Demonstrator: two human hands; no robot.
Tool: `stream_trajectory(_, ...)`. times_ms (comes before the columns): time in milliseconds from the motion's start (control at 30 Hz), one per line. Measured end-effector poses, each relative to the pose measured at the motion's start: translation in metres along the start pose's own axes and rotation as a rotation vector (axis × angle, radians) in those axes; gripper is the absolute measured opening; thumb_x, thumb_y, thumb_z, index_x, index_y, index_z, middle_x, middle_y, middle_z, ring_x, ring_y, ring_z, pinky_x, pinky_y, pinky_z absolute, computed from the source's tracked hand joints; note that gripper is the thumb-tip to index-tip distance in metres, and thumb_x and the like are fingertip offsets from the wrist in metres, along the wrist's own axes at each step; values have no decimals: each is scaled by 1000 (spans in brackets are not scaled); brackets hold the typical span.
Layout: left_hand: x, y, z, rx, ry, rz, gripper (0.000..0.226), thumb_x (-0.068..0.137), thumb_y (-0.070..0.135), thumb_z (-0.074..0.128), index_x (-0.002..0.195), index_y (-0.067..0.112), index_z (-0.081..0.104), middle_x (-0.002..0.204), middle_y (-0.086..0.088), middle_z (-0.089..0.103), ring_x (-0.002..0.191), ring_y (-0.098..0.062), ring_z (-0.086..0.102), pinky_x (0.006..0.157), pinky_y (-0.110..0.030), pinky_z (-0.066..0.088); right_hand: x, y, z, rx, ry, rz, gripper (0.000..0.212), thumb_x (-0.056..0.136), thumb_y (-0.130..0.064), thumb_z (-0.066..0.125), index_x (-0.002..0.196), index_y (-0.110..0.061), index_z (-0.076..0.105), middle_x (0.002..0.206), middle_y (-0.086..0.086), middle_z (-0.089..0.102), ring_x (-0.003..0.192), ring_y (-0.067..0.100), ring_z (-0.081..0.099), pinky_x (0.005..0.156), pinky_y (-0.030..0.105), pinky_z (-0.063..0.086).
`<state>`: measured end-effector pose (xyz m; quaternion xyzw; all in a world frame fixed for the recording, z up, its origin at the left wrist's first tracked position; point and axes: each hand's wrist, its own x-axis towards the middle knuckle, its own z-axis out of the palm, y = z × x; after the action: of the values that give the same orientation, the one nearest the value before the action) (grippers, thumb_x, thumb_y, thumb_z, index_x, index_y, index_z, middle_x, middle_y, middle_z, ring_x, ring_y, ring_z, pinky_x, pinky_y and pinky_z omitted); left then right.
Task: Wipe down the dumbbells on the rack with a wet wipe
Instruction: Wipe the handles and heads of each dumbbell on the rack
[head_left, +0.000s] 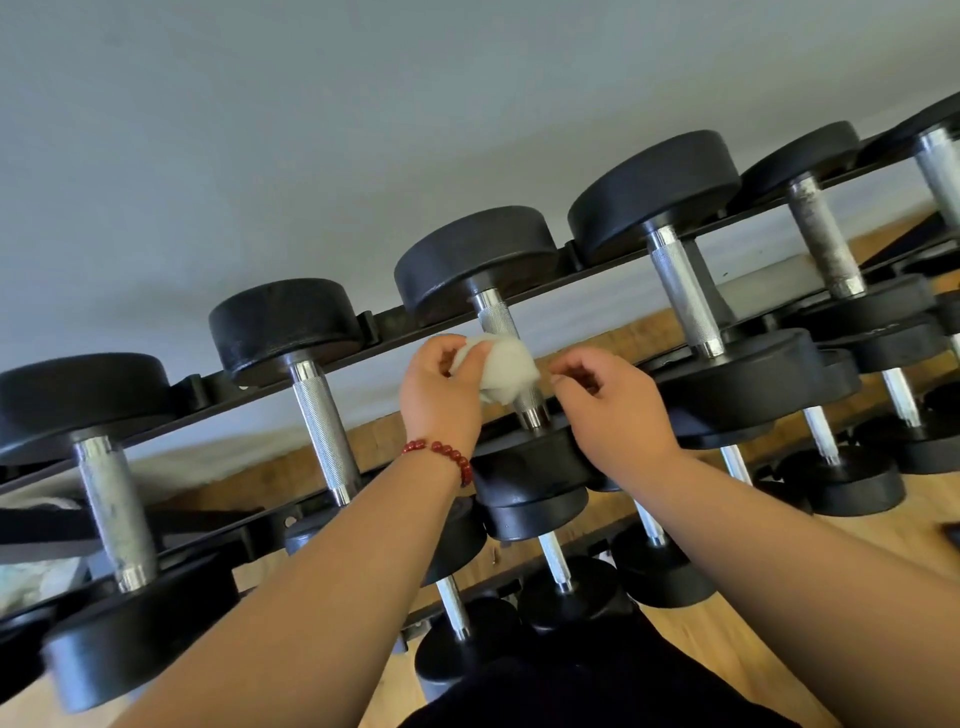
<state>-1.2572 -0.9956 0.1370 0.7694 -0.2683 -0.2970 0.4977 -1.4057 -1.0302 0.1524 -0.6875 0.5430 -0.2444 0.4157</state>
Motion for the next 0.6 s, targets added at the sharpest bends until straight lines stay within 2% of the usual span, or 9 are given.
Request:
stream_trajectory(67,3,2,4,4,11,26,9,92,27,65,98,24,60,111,4,50,88,-3,51,63,-1,40,1,0,0,-3,0,3,10,92,-18,59,95,-22,67,86,-12,64,84,7,59,76,25,47)
stream_trajectory(133,5,4,9,16,21,17,13,91,31,66,98,25,57,110,4,46,83,1,48,60,0,38,1,0,0,-6,-1,2,11,92,-18,58,96,-21,68,86,-11,65,84,7,59,76,25,48)
stream_trajectory(233,7,2,11,-7,32,-72,30,88,39,68,104,22,48,97,4,54,76,-2,51,57,-12,40,0,-1,-1,1,-10,1,11,92,-18,58,95,-20,68,85,-10,65,83,7,59,75,25,48)
stream_trajectory(333,4,3,9,78,24,-74,30,90,40,64,109,19,53,96,11,56,76,-2,53,56,-7,35,0,-1,-1,6,-7,0,10,92,-18,59,91,-24,67,83,-13,64,81,4,58,72,21,47)
stream_trajectory(367,3,3,9,93,1,-49,27,93,39,61,109,18,58,98,11,58,78,-3,53,57,-7,35,0,-1,-1,7,-5,-1,10,91,-18,59,90,-25,66,82,-13,63,80,3,58,71,20,46)
stream_trajectory(467,-2,4,15,153,-120,48,34,100,38,48,100,9,66,90,-3,67,76,-14,59,58,-19,45,0,-1,-1,11,-2,-13,13,91,-17,59,85,-27,64,80,-13,63,78,2,58,68,13,43)
stream_trajectory(533,1,4,17,183,-198,64,35,101,38,44,107,11,65,93,-2,67,78,-11,60,56,-8,43,0,0,0,13,-3,-28,14,90,-16,60,84,-27,64,79,-13,63,78,2,58,65,8,41)
stream_trajectory(600,6,5,19,217,-264,42,36,103,41,38,113,13,59,98,2,62,83,-10,57,60,-10,41,0,1,0,20,1,-42,15,90,-16,61,82,-28,64,77,-13,63,78,2,58,64,7,41)
